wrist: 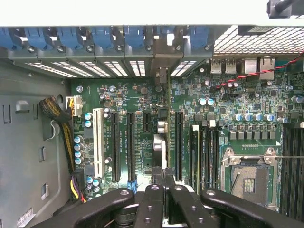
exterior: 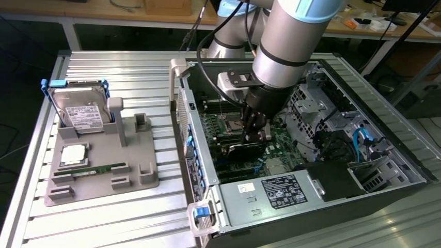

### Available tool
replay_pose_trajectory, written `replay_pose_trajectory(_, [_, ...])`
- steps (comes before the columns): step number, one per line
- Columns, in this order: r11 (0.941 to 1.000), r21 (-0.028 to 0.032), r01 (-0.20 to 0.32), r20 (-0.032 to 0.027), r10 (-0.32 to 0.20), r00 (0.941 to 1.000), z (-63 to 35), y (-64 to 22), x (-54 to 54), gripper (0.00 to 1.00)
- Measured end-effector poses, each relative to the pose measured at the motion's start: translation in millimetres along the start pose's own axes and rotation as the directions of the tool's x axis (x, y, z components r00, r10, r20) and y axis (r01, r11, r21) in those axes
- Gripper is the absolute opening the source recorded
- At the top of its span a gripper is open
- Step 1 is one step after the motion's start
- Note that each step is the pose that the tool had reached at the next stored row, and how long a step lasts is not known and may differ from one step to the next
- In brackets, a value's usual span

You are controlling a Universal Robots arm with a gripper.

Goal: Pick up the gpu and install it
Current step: 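Press down on the gpu until it lock into place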

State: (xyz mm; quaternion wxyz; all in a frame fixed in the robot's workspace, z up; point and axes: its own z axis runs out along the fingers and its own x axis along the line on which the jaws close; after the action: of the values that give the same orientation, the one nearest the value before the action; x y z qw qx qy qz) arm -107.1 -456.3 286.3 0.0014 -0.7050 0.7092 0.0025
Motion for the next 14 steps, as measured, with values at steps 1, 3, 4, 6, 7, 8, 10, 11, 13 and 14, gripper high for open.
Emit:
replay_pose_trajectory(1, [1.0, 0.0, 0.0, 0.0, 0.0, 1.0, 0.0, 0.0, 0.0, 0.11])
replay_pose_trajectory(3, [1.0, 0.0, 0.0, 0.0001, 0.0, 1.0, 0.0, 0.0, 0.0, 0.11])
replay_pose_trajectory(4, [1.0, 0.0001, 0.0, 0.0001, 0.0, 1.0, 0.1, 0.3, 0.0, 0.11])
replay_pose_trajectory(6, [1.0, 0.0, 0.0, 0.0, 0.0, 1.0, 0.0, 3.4, 0.0, 0.11])
replay_pose_trajectory(7, [1.0, 0.0, 0.0, 0.0, 0.0, 1.0, 0.0, 4.1, 0.0, 0.11])
replay_pose_trajectory(8, [1.0, 0.0, 0.0, 0.0, 0.0, 1.0, 0.0, 4.5, 0.0, 0.11])
replay_pose_trajectory(10, [1.0, 0.0001, 0.0, 0.0001, 0.0, 1.0, 0.0, 5.2, 0.0, 0.11])
replay_pose_trajectory(11, [1.0, 0.0, 0.0, 0.0, 0.0, 1.0, 0.0, 5.2, 0.0, 0.11])
replay_pose_trajectory(13, [1.0, 0.0002, 0.0, 0.0001, 0.0, 1.0, 0.0, 5.3, 0.0, 0.11])
replay_pose_trajectory(14, [1.0, 0.0002, 0.0, 0.0001, 0.0, 1.0, 0.0, 5.3, 0.0, 0.11])
